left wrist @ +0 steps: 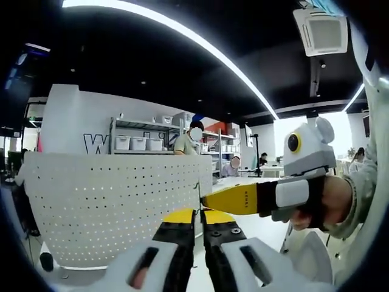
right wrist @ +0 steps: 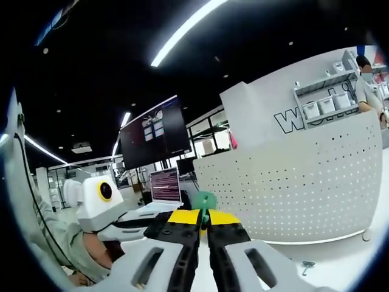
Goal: Insert the hook assembly into the mounting plate slot until the hook locks in place.
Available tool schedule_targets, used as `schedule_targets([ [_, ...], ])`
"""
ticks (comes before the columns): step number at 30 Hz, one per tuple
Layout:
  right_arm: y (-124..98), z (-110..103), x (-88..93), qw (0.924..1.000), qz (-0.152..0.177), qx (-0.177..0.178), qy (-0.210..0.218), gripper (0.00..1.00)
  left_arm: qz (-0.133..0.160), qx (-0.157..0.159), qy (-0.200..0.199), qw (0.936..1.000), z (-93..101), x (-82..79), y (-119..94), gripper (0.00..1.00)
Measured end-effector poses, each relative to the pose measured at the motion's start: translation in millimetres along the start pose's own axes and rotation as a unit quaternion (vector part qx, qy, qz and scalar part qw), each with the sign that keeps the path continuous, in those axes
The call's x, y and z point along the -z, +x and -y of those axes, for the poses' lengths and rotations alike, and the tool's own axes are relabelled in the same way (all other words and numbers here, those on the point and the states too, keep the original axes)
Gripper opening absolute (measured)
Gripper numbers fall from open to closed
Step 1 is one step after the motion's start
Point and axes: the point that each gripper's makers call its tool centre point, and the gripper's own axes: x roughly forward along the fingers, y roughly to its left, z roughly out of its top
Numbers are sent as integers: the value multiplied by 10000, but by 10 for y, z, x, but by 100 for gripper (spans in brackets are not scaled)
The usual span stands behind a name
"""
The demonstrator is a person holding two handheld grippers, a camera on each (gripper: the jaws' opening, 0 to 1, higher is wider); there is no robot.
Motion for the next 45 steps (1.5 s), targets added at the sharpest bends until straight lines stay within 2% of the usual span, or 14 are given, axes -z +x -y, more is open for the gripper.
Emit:
schedule_targets([
  [8,-19,-82,-46,9997,-15,-39,-253,2,-81,80,190,9998,117,18,5,18],
  [12,-4,-61,-47,9991,-27,-7,-415,1,-155,121,192,9996,135,84,25,24],
  [16,16,7,-90,9987,4,101,-503,1,-413,136,210,9988,98,209,29,32],
  [19,42,90,-94,9983,-4,179,-546,2,-581,2,143,9982,22,314,17,36],
  [22,65,180,-105,9978,16,289,-603,2,-920,-94,180,9955,-42,482,-10,41],
  [29,134,419,-124,9965,64,506,-656,2,-1211,-105,91,9925,-106,662,-58,49],
  [39,218,750,-143,9936,54,846,-750,2,-1587,-183,105,9871,-207,891,-149,53],
  [42,258,898,-107,9885,-30,1059,-1075,2,-1709,-213,99,9850,-232,972,-202,54],
  [45,304,997,-98,9870,-12,1196,-1074,2,-1944,-202,11,9807,-244,1101,-273,57],
])
